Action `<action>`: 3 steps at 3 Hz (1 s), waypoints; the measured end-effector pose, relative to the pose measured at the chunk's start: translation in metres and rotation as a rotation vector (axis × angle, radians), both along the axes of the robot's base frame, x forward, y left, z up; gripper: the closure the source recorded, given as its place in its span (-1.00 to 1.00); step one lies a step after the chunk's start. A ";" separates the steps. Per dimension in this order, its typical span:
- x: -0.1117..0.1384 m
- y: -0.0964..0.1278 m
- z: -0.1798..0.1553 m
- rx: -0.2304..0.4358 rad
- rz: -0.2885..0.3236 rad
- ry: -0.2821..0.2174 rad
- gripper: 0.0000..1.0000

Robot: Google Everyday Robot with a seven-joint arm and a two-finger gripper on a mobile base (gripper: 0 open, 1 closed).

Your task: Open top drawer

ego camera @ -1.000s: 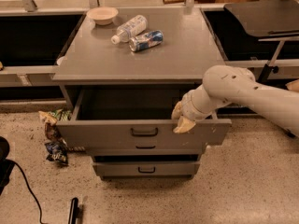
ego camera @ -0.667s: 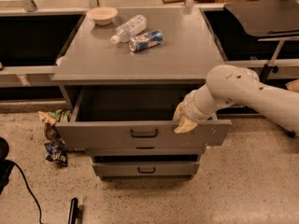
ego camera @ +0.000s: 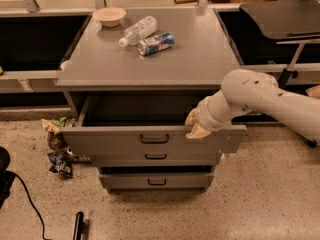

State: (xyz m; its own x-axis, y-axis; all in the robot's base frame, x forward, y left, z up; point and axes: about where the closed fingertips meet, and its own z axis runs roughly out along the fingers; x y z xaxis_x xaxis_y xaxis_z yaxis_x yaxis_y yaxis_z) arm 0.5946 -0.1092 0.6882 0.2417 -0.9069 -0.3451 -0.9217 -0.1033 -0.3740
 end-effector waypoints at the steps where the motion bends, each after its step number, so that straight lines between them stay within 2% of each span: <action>1: 0.000 0.000 0.000 0.000 0.000 0.000 -0.30; 2: 0.000 0.000 0.000 0.000 0.000 0.000 -0.77; 3: 0.000 0.000 0.000 0.000 0.000 0.000 -1.00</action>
Offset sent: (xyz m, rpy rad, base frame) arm 0.0000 0.0000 0.0000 0.0000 0.0000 0.0000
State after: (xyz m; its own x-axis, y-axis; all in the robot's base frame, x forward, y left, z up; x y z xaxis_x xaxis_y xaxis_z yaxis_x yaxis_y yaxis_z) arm 0.5946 -0.1091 0.6881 0.2419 -0.9068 -0.3452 -0.9218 -0.1036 -0.3736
